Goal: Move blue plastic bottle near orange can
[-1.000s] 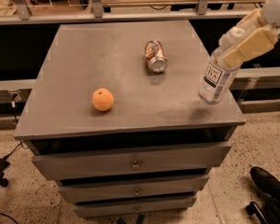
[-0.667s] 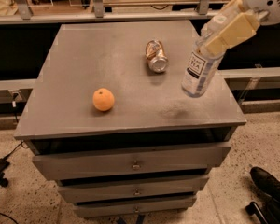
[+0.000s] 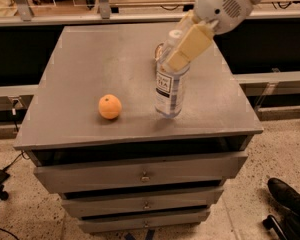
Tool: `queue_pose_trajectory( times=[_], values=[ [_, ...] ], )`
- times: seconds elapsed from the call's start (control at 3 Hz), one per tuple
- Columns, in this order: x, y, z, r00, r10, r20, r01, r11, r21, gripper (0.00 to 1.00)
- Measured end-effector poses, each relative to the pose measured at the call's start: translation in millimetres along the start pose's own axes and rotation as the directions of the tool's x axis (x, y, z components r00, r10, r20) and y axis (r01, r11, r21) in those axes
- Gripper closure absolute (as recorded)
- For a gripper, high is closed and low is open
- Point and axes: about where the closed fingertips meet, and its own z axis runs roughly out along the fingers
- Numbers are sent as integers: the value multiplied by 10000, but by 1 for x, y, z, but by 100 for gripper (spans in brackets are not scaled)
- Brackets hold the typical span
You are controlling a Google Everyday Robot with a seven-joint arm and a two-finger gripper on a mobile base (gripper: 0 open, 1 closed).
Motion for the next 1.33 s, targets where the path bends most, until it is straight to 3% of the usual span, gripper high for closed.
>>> queue_pose_trajectory(
  times=[0.33, 0.67, 1.33],
  values=[
    [-13, 0, 34, 9999, -102, -127, 94, 9982, -597, 100],
    [-24, -5, 53, 9998, -157, -86, 150, 9962, -857, 100],
    [-30, -9, 61, 9998, -177, 39, 180, 9955, -925, 57]
  ],
)
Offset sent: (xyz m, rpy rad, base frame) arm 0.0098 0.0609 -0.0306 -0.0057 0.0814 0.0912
